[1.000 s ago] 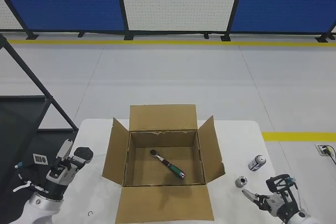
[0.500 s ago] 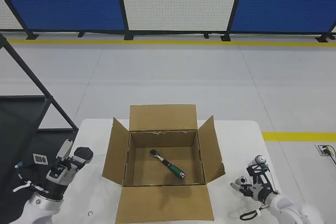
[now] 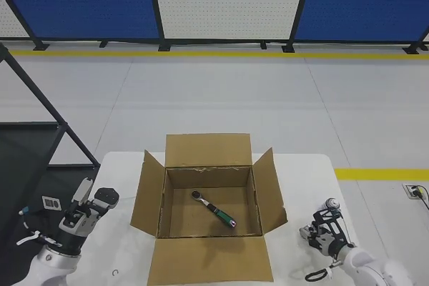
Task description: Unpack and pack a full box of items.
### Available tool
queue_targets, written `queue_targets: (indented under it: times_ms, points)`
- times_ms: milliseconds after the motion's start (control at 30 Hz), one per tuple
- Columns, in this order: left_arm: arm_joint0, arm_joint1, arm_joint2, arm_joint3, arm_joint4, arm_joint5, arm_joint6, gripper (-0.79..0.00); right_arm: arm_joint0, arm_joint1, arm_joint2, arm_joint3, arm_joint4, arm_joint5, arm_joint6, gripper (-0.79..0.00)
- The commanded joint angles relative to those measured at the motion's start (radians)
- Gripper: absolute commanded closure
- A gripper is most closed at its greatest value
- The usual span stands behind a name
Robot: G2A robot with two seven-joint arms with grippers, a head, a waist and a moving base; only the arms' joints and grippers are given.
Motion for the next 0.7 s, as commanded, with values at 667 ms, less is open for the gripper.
queue_targets:
  times_ms: [667]
  points:
    - [0.0, 0.0, 0.0, 0.0, 0.0, 0.0, 0.0, -0.785, 0.106, 0.024, -0.002, -0.705, -0.005, -0.013, 0.173, 0.0]
